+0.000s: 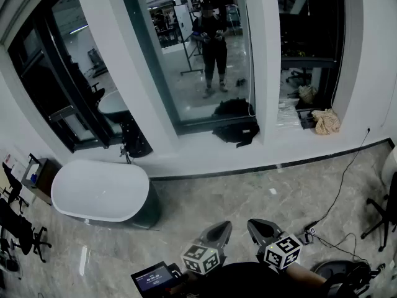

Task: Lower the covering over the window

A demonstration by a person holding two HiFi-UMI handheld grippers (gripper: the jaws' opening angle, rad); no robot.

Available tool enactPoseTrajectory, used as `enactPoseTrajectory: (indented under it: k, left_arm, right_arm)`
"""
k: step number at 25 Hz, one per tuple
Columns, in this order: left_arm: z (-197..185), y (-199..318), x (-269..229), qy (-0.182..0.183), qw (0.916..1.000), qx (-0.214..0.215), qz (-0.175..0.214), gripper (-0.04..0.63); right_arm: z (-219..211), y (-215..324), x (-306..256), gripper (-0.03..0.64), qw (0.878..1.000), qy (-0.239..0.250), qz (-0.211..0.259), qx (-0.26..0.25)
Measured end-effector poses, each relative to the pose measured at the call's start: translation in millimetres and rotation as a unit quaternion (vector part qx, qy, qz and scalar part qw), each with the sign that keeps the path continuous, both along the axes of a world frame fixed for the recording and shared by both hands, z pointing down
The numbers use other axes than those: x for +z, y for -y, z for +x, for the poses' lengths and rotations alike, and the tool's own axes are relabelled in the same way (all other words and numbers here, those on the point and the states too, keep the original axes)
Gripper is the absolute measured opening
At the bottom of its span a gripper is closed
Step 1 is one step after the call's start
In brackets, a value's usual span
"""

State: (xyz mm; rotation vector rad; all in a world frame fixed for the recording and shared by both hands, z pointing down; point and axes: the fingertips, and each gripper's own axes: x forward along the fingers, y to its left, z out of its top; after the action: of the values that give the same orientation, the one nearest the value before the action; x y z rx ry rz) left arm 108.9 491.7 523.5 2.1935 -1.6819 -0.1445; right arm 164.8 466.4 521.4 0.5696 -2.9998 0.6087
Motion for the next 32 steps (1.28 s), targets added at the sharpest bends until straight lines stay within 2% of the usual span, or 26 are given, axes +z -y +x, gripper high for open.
enactPoseTrajectory:
  k: [10,25,32]
  left_arm:
    - [0,3,-1,0.007,1.0,-0.003,-0.001,0.003]
    - [23,34,0,0.037,0.9982,0.042,-0.023,0.005]
    - [-15,73,2,0.034,0.9982,0.046,-0.014,0.005]
  right_arm:
    - [3,2,-2,0.008,1.0,0.001,-0.003,-0.01]
    - [16,29,0,0.008,1.0,0.014,-0.02,0.014]
    - [-9,67,5,0.008,0.999,0.011,-0.034,0.037]
